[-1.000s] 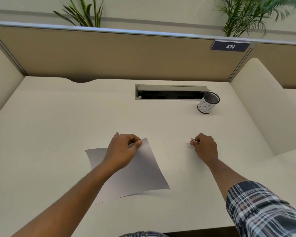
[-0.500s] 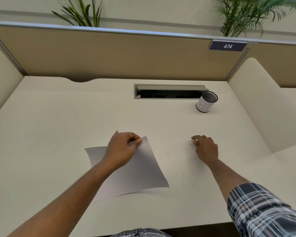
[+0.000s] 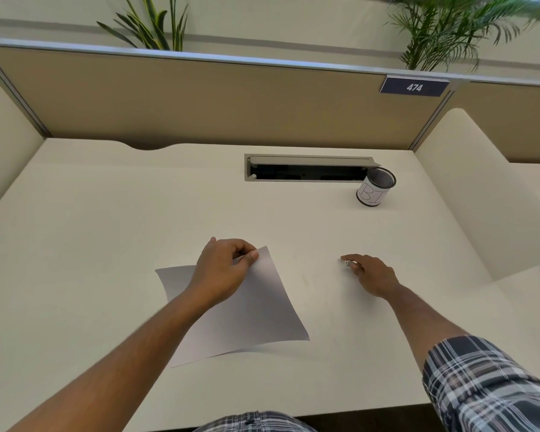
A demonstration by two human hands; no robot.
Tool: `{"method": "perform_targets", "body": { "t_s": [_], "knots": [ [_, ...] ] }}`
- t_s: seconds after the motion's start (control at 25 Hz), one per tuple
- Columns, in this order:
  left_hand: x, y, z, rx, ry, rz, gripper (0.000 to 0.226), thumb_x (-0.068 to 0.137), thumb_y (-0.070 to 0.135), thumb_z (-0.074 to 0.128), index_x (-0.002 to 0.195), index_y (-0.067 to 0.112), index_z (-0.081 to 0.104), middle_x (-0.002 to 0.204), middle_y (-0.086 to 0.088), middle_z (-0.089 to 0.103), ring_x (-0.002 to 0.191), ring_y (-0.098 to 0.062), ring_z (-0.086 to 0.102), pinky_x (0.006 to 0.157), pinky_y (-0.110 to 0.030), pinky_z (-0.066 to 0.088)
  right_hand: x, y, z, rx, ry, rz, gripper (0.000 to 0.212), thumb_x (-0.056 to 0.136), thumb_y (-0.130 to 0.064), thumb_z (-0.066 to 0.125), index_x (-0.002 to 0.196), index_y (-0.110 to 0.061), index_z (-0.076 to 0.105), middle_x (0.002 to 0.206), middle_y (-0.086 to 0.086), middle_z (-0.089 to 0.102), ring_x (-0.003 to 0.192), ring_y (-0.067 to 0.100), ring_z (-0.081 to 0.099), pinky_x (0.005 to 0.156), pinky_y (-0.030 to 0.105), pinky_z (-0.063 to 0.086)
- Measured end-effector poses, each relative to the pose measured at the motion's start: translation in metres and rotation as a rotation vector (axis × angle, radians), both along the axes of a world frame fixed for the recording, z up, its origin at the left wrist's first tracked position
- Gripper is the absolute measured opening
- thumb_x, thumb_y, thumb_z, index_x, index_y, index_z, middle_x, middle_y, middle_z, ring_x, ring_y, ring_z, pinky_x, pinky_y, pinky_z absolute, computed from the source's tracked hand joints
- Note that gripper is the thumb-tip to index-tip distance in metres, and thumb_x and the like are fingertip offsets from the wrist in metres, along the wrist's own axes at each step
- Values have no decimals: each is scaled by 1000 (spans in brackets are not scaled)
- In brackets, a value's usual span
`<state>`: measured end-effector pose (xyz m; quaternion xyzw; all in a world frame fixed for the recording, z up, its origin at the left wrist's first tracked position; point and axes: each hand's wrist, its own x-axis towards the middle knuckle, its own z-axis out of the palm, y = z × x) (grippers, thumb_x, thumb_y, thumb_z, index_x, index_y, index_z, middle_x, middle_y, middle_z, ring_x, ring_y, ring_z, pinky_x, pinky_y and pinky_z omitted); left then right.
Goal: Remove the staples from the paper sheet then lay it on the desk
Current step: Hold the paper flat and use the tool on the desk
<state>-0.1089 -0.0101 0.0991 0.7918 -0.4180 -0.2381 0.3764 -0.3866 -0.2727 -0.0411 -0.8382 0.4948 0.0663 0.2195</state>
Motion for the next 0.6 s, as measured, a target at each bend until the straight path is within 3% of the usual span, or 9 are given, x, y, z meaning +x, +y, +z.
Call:
{"method": "perform_targets", "body": {
  "t_s": [0.08,0.16,0.28,0.4,0.6],
  "knots": [
    [-1,0,0,-2,7,-1,16,96,27,62,94,20,76,82,25,65,88,31,46,113,-53,34,-1,0,1,0,20,10,32,107,-36,39,130,-48,59,116,-15,68,117,19,58,95,42,44],
    [-2,0,0,-3,12,1,16,96,26,62,94,20,76,83,25,65,88,31,46,113,-53,34,-1,0,2,3,3,-21,28,107,-38,41,129,-41,58,97,-16,66,106,18,59,94,41,43],
    [-3,1,-1,-3,12,5,16,96,26,62,95,19,76,83,25,65,88,32,45,113,-53,34,-1,0,0,27,-50,-86,17,106,-41,44,114,-37,57,80,-15,61,92,20,59,93,43,43],
    [-3,2,-2,-7,20,7,16,96,26,62,95,19,76,84,25,64,88,33,44,113,-53,34,-7,0,-6,101,-202,-162,15,104,-33,49,100,-43,59,81,-11,65,89,22,61,92,45,47],
    [-4,3,-5,-8,29,7,15,96,27,62,94,21,76,84,26,65,88,29,48,113,-53,35,-10,9,6,280,-456,-218,22,106,-25,50,110,-35,69,94,0,62,91,19,60,81,31,44]
  ]
}}
